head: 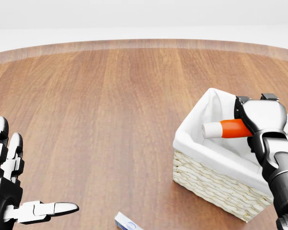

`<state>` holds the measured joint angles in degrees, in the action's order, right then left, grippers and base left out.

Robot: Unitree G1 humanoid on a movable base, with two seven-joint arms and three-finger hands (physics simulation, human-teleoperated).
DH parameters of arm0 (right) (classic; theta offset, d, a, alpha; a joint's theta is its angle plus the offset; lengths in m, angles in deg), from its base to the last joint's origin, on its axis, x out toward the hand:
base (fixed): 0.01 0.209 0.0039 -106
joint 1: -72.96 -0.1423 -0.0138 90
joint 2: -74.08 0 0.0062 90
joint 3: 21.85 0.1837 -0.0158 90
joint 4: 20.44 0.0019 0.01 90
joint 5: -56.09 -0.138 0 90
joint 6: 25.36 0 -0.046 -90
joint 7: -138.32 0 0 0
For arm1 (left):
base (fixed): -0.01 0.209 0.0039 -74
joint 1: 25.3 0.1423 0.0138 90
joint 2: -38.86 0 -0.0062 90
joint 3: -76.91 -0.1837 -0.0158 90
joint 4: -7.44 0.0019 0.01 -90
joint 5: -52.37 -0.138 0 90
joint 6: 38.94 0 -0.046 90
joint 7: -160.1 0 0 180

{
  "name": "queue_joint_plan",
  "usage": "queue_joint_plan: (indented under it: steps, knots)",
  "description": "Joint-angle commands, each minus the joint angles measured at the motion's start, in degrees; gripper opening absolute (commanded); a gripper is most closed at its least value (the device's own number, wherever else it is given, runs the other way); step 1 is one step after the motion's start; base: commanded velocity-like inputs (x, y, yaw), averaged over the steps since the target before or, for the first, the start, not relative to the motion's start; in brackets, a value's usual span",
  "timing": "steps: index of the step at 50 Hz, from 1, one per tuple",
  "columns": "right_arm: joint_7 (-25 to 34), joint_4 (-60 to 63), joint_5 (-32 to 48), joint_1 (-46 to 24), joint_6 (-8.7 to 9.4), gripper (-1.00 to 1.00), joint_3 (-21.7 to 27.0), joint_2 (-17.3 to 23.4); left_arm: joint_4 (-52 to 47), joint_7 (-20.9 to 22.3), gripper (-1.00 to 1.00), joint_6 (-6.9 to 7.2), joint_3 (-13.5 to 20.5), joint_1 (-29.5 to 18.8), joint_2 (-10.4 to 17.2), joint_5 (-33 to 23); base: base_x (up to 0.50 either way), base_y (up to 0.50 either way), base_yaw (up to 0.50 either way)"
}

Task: Pick up the ketchup, and put it in the basket.

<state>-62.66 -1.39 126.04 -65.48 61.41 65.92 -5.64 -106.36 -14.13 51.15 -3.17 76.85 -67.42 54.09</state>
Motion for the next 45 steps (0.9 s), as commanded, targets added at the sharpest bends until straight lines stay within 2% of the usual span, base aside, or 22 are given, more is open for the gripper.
queue_joint_plan:
  steps: [1,29,30,45]
  knots:
    - [-2.3,-1.6,-1.2,-0.5,-0.19,-1.00,0.2,-0.3,-0.1,0.0,1.00,0.22,0.0,-0.1,0.0,0.0,0.00,0.00,0.00]
    - [-3.8,-2.8,-2.0,-0.1,-0.03,-1.00,-0.1,-0.4,0.3,-0.1,1.00,-0.24,-0.2,0.0,0.0,-0.2,0.00,0.00,0.00]
    - [-4.5,-2.4,-2.3,-0.6,-0.13,1.00,0.2,-0.2,0.5,0.0,1.00,-0.32,-0.1,-0.1,0.0,-0.2,0.00,0.00,0.00]
    - [-5.2,-1.6,-2.3,-1.2,-0.30,1.00,0.1,0.0,-0.1,0.0,1.00,0.00,-0.2,0.1,0.0,-0.3,0.00,0.00,0.00]
